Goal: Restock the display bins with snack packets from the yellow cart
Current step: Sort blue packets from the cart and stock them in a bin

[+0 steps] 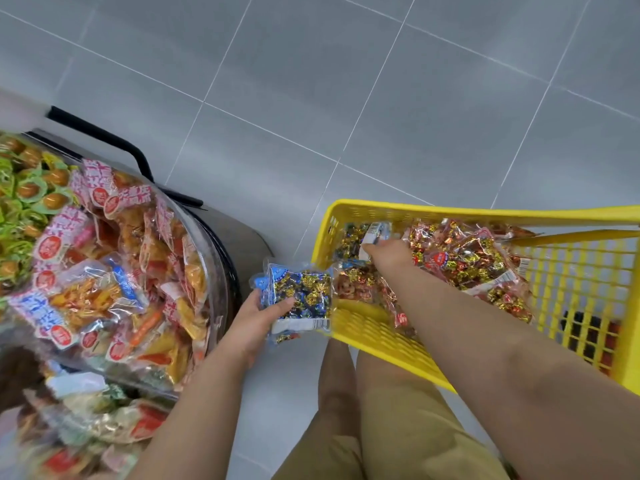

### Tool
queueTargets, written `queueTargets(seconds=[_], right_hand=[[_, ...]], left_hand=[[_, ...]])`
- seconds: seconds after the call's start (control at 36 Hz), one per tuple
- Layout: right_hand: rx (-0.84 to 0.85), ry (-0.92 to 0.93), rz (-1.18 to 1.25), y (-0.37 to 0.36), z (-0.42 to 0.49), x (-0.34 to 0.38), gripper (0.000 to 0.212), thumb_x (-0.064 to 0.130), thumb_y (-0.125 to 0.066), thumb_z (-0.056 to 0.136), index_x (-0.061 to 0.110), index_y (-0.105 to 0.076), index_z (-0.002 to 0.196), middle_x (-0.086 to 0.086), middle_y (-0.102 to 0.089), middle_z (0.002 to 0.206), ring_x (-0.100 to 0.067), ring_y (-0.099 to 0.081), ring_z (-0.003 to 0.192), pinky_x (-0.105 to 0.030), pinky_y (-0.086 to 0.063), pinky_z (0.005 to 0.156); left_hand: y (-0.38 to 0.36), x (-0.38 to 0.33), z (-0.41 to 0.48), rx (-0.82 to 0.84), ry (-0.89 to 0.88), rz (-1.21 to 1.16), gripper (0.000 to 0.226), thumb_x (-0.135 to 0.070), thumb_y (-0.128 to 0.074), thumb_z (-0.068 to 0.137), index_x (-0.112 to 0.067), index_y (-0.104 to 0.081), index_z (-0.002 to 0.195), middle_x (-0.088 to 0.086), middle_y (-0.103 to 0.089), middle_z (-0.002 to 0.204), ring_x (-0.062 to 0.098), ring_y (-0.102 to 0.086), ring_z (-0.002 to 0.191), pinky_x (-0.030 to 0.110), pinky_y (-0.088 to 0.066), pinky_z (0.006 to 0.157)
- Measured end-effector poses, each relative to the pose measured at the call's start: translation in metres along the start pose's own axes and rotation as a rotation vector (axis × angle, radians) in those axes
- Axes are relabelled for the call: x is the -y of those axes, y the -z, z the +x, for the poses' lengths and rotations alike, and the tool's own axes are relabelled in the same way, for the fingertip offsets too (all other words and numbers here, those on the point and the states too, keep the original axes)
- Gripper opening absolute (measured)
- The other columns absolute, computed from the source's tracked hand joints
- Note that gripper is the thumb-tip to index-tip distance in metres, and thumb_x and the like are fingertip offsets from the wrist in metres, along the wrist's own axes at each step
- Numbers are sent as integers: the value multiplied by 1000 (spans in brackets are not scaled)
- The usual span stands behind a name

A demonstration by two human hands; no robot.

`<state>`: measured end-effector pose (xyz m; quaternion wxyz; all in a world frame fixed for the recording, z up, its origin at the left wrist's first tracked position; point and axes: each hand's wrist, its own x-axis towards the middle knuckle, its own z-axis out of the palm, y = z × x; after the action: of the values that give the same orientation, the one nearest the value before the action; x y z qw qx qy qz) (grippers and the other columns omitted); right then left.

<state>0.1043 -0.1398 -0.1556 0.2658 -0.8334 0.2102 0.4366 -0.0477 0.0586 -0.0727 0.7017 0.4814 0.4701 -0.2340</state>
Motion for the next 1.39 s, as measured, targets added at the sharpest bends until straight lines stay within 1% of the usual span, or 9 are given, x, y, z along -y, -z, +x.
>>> queueTargets(seconds=[0.11, 0.25, 0.36, 0.53, 0.72, 0.81, 1.03, 1.25, 1.39], right_hand=[[-27, -92, 149, -6, 7, 2, 80, 38, -65, 85, 0, -25, 143, -12, -53, 131, -29, -51, 120, -30, -42, 89], [94, 34, -77, 1, 4, 4, 40, 34, -48, 96, 5, -55, 123, -15, -57, 115, -26, -56, 105, -29, -42, 85], [145, 10, 374, 6, -15, -9, 8, 9, -58, 90, 4, -52, 90, -12, -48, 68, -19, -43, 57, -31, -38, 55], [334, -32, 776, 29, -66, -13, 22, -1, -53, 91, 9, -48, 72, -5, -37, 58, -12, -36, 52, -25, -39, 54], [280, 400, 516, 73, -139, -9, 18, 10, -62, 88, 24, -66, 99, 19, -63, 74, 4, -61, 63, -11, -46, 58], [293, 667, 377, 86, -172, 0, 33, 13, -60, 91, 24, -60, 122, 17, -53, 99, 1, -53, 90, -14, -42, 78], [547, 1092, 19, 83, -250, 28, 44, -12, -47, 89, 13, -60, 123, 1, -31, 146, -9, -33, 135, -26, -35, 107], [547, 1070, 284, 30, -298, 61, 18, 5, -69, 82, 14, -64, 67, -3, -59, 111, -9, -58, 95, -21, -44, 85], [678, 1008, 174, -15, -314, 84, 67, 5, -81, 68, 31, -41, 116, 8, -51, 105, -7, -61, 87, -23, -52, 75]], left_hand=[[1, 6, 0, -17, -20, -40, 49, -14, -72, 70, -9, -55, 115, 13, -72, 105, 30, -72, 90, 37, -58, 62], [-3, 8, -5, -41, -17, -105, 42, -14, -70, 72, -10, -57, 113, 10, -75, 96, 27, -73, 82, 36, -58, 58], [-6, 6, -12, -139, -3, -159, 46, -10, -66, 86, -6, -52, 129, 14, -70, 111, 31, -70, 96, 48, -57, 80], [-13, 0, -32, -217, -7, -211, 65, -13, -69, 85, -3, -40, 142, 15, -59, 131, 31, -65, 107, 49, -53, 91], [-34, 1, -83, -281, -76, -219, 50, -16, -71, 85, -8, -46, 128, 10, -61, 127, 18, -66, 106, 38, -54, 88], [-42, -2, -112, -276, -116, -322, 87, -19, -75, 80, -4, -24, 149, 13, -41, 148, 33, -48, 129, 54, -40, 105], [-23, -4, -196, -246, -292, -580, 37, -12, -56, 91, 1, -53, 125, 15, -69, 101, 24, -69, 72, 30, -58, 57], [16, 17, -262, -343, -436, -616, 44, -7, -60, 88, -1, -52, 130, 11, -71, 105, 23, -71, 83, 30, -59, 61], [53, 42, -288, -463, -495, -659, 76, -18, -74, 68, -6, -46, 138, 7, -66, 119, 22, -66, 101, 38, -56, 85]])
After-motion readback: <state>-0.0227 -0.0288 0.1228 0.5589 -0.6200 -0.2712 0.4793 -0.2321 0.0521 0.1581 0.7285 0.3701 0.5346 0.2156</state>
